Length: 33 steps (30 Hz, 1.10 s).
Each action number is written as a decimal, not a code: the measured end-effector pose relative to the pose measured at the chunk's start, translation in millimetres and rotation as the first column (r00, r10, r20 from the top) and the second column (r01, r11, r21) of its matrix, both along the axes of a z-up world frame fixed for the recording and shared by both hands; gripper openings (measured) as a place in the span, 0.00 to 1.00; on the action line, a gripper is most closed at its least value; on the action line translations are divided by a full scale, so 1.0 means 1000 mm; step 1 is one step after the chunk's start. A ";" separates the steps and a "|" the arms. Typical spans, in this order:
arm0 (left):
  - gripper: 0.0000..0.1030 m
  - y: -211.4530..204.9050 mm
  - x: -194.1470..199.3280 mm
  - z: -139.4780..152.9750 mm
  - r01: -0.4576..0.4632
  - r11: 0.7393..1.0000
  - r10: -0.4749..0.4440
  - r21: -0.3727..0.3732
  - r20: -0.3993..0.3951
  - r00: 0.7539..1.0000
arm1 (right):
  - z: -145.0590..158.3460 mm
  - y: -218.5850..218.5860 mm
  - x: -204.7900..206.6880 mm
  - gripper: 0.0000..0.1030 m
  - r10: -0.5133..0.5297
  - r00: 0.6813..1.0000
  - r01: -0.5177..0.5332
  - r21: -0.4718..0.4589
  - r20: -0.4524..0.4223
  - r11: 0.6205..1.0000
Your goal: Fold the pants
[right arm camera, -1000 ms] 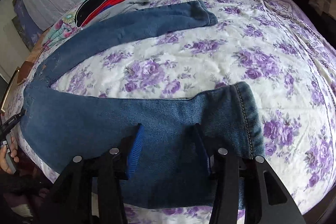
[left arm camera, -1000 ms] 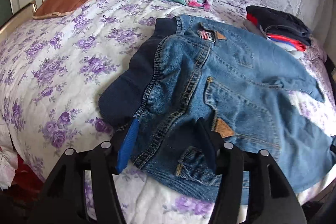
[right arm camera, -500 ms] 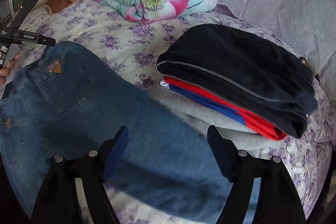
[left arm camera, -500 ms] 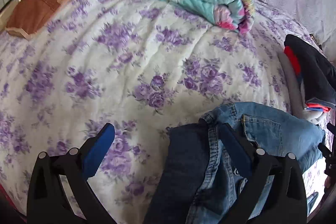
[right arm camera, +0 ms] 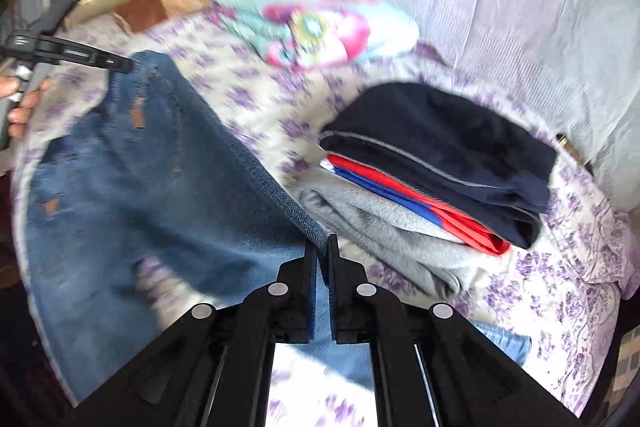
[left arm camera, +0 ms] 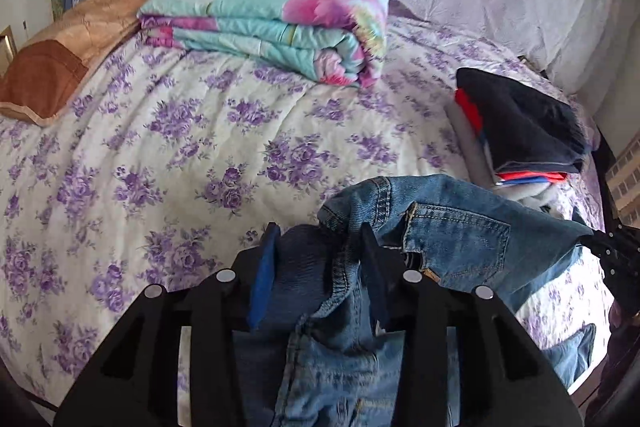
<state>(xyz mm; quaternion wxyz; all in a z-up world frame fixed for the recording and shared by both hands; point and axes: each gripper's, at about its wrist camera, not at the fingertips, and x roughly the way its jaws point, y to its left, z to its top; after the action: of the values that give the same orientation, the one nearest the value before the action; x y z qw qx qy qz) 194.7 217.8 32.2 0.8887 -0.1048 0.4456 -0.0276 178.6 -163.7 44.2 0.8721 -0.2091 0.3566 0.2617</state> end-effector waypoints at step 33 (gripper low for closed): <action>0.21 0.000 -0.157 -0.042 -0.140 0.886 0.156 -0.442 -0.001 0.988 | -0.112 -0.041 -0.208 0.05 0.079 0.992 -0.031 0.426 -0.096 0.904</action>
<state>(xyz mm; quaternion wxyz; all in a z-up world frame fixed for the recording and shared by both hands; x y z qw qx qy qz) 37.3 217.4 -9.4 0.8488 -0.3365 0.4031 -0.0618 -29.2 -204.8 -68.3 0.8679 -0.0102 0.3330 0.3683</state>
